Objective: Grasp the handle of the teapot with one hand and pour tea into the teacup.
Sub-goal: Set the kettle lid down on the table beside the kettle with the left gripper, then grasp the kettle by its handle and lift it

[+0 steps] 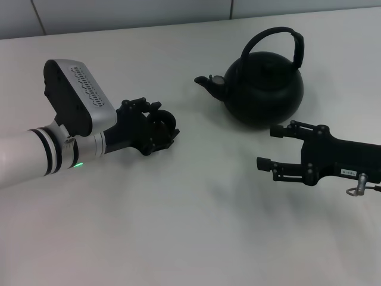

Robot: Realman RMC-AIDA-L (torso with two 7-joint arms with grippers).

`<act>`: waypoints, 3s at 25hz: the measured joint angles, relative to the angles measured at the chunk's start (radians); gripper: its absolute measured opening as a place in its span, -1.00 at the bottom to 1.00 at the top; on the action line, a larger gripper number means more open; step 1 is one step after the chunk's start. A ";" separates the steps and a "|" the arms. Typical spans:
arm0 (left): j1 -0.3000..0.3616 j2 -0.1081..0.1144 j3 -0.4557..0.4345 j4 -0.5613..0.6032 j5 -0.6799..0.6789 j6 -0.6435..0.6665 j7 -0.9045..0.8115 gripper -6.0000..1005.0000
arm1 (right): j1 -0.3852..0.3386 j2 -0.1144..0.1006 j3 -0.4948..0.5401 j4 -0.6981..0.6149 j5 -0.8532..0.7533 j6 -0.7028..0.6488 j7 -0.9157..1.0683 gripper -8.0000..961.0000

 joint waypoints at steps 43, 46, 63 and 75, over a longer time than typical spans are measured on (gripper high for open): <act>0.047 0.004 -0.004 0.069 0.002 0.050 -0.009 0.60 | -0.006 -0.002 0.000 0.001 -0.012 0.000 -0.001 0.70; 0.059 0.006 -0.004 0.084 0.002 0.060 -0.010 0.67 | -0.008 -0.002 0.001 0.000 -0.016 -0.006 -0.001 0.70; 0.311 0.044 -0.104 0.264 0.012 0.156 -0.051 0.68 | -0.115 -0.001 0.160 0.057 0.362 -0.048 -0.118 0.70; 0.319 0.039 -0.106 0.246 0.059 0.167 -0.064 0.67 | 0.007 0.000 0.195 0.147 0.428 0.194 -0.144 0.70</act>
